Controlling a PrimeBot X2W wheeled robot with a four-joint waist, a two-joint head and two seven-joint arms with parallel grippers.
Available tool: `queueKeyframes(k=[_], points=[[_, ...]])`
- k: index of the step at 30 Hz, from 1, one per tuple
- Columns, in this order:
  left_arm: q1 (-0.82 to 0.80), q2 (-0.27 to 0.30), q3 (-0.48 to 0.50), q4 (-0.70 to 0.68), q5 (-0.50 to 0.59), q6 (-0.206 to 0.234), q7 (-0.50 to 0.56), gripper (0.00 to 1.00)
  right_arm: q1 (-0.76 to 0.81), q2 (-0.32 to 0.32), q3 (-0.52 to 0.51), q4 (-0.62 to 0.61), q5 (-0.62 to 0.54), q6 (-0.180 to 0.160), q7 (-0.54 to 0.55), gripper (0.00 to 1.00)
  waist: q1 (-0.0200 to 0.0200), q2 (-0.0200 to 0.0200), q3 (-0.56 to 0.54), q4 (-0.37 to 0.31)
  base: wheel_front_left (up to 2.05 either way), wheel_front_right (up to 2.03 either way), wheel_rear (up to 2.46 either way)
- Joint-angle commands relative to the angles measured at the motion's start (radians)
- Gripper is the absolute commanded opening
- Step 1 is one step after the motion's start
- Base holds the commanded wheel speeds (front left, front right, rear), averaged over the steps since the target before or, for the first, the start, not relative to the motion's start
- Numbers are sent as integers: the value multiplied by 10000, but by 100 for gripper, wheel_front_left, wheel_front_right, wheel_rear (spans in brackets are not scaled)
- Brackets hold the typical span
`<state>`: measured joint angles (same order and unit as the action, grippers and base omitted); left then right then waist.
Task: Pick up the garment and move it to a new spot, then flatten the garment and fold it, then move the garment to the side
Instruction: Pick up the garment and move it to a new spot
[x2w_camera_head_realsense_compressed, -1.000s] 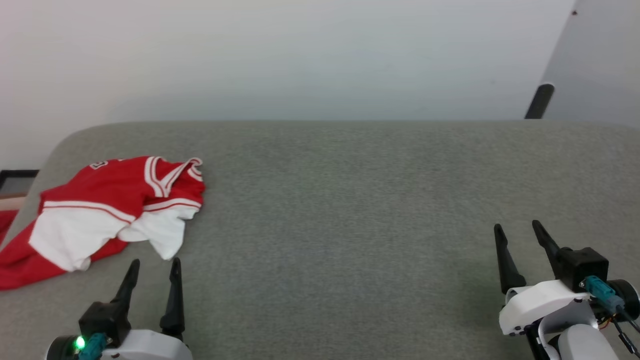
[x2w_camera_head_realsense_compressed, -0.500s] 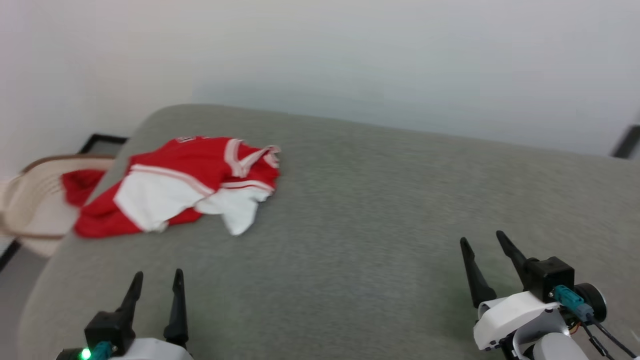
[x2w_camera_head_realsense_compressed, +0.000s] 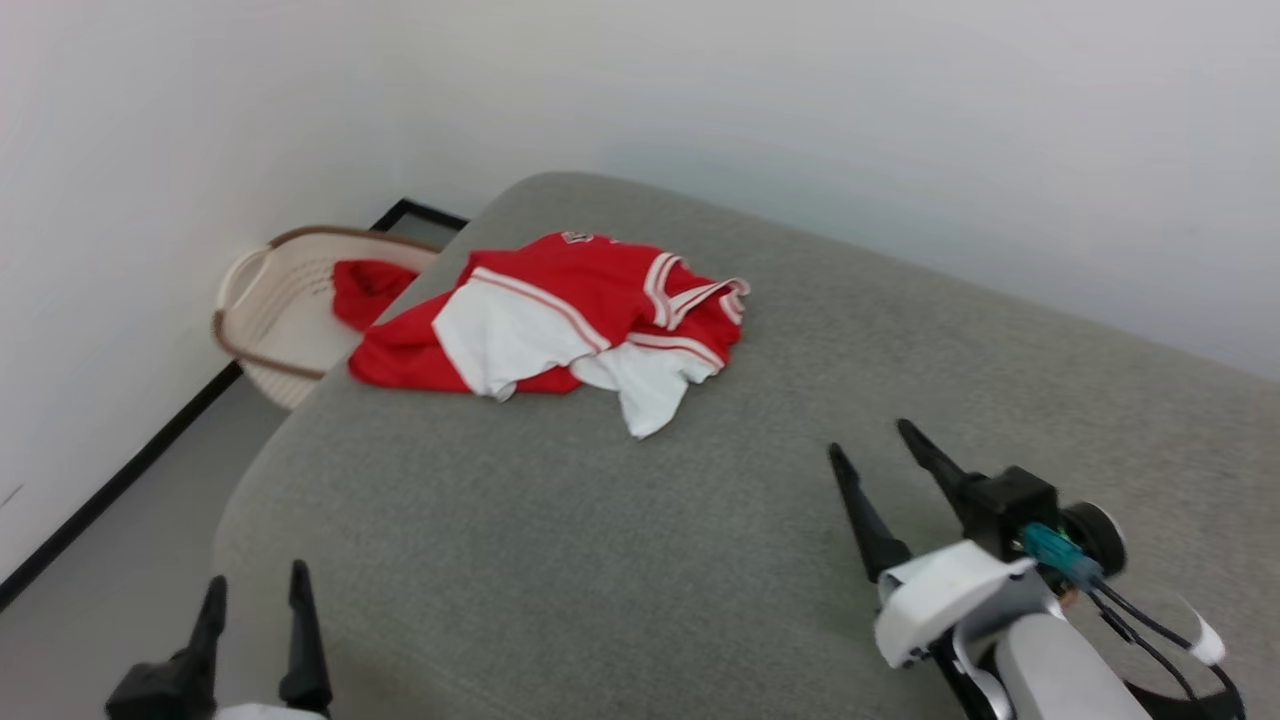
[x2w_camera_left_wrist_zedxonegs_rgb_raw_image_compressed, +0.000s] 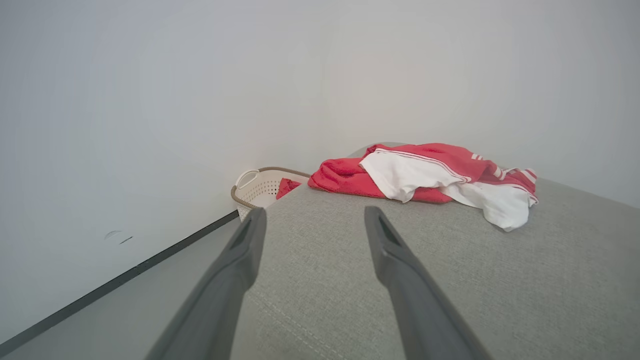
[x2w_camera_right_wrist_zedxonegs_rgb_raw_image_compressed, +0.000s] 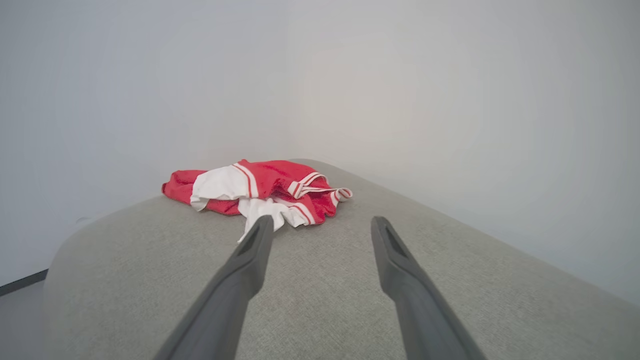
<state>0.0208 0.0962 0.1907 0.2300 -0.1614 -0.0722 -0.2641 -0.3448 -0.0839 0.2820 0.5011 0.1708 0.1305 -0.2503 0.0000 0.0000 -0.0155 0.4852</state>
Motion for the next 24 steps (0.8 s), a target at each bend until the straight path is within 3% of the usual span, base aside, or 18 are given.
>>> queueKeyframes(k=[1,9,16,19,24], points=[[46,-50,37,-88,-49,45,-5,100,-143,-10,116,72,49,4,-7,100,0,0,346,398,0,0,0],[414,-272,441,-621,-322,77,-5,100,-969,-28,1008,748,439,4,-70,100,0,0,591,482,0,0,0],[-51,-184,145,-309,-335,-259,-5,100,-675,-121,917,846,601,4,-142,100,0,0,512,311,0,0,0],[-630,91,-420,113,-304,-454,-1,100,-384,-219,554,653,426,3,-151,100,0,0,577,165,0,0,0],[-2284,1098,-1307,616,-255,-579,-2,100,-485,-200,462,191,65,4,-155,100,0,0,1312,-960,0,0,0]])
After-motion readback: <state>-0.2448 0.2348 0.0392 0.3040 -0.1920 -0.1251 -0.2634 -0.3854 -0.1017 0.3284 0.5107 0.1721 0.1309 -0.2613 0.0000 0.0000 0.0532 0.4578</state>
